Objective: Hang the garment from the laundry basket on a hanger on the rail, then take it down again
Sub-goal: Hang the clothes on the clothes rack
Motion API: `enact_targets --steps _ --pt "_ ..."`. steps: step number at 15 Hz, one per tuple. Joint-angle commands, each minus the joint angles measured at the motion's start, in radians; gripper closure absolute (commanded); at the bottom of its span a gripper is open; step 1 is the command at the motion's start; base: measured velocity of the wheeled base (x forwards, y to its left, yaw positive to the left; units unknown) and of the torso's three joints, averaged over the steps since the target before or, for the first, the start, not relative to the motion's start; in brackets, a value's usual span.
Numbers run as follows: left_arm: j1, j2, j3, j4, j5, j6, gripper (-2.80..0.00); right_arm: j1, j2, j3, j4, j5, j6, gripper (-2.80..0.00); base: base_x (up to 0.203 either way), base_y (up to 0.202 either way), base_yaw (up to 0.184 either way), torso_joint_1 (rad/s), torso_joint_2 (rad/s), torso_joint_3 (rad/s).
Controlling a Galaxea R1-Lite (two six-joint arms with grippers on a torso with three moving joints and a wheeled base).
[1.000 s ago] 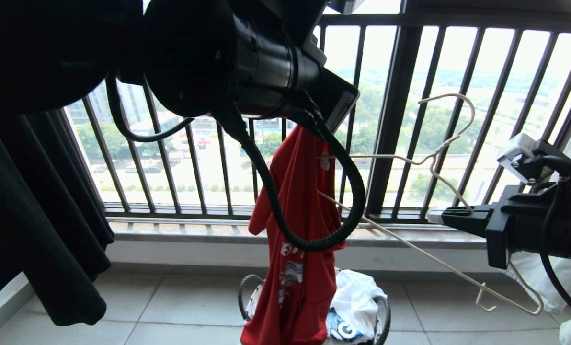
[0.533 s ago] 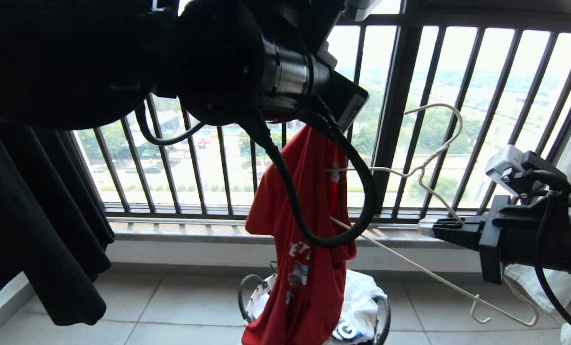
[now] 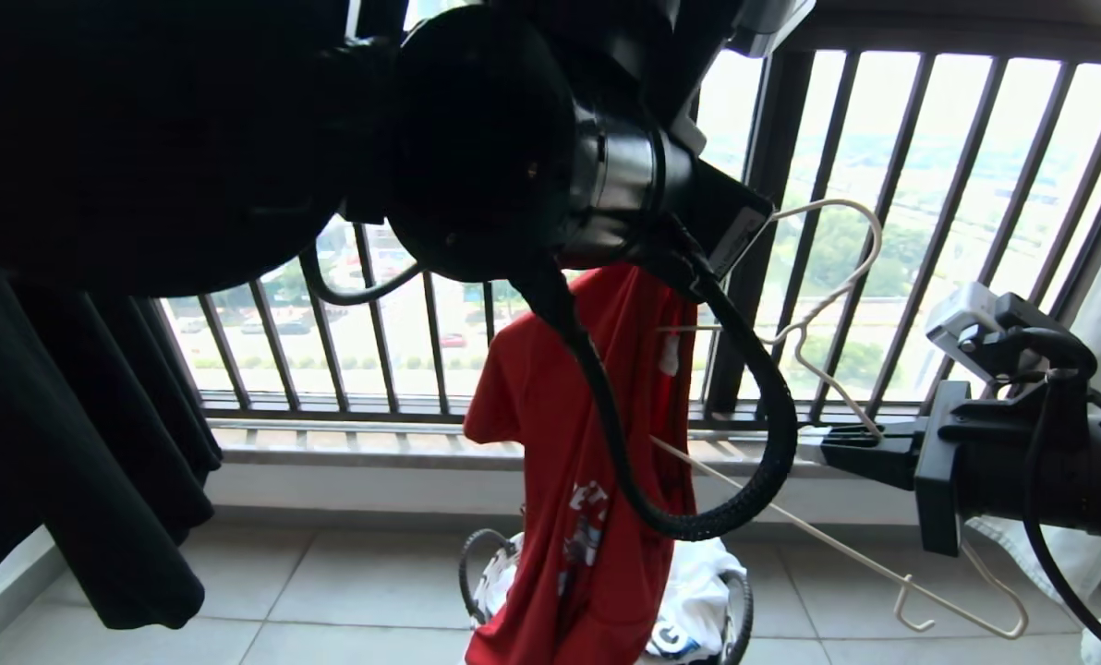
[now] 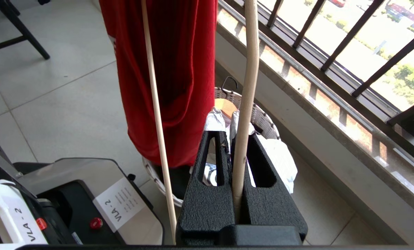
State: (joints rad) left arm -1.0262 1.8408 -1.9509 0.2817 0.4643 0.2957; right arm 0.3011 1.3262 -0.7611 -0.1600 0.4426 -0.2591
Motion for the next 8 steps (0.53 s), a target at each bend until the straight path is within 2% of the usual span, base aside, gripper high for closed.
enact_targets --steps 1,3,6,8 --pt "-0.009 0.034 0.000 0.001 0.001 -0.012 0.00 0.000 0.002 -0.001 -0.021 0.002 0.002 0.00 0.000 0.000 0.000 0.000 0.00 0.000" --pt "-0.021 0.052 0.000 -0.003 -0.003 -0.030 0.00 -0.003 0.008 0.002 -0.040 0.002 0.009 0.00 0.000 0.000 0.000 0.000 0.00 0.000" --pt "-0.053 0.049 0.000 -0.004 -0.004 -0.056 0.00 -0.009 0.051 0.003 -0.113 0.003 0.092 0.00 0.000 0.000 0.000 0.000 0.00 0.000" --pt "-0.069 0.051 0.000 -0.005 -0.021 -0.070 0.00 -0.011 0.080 0.009 -0.144 0.003 0.098 0.00 0.000 0.000 0.000 0.000 0.00 0.000"
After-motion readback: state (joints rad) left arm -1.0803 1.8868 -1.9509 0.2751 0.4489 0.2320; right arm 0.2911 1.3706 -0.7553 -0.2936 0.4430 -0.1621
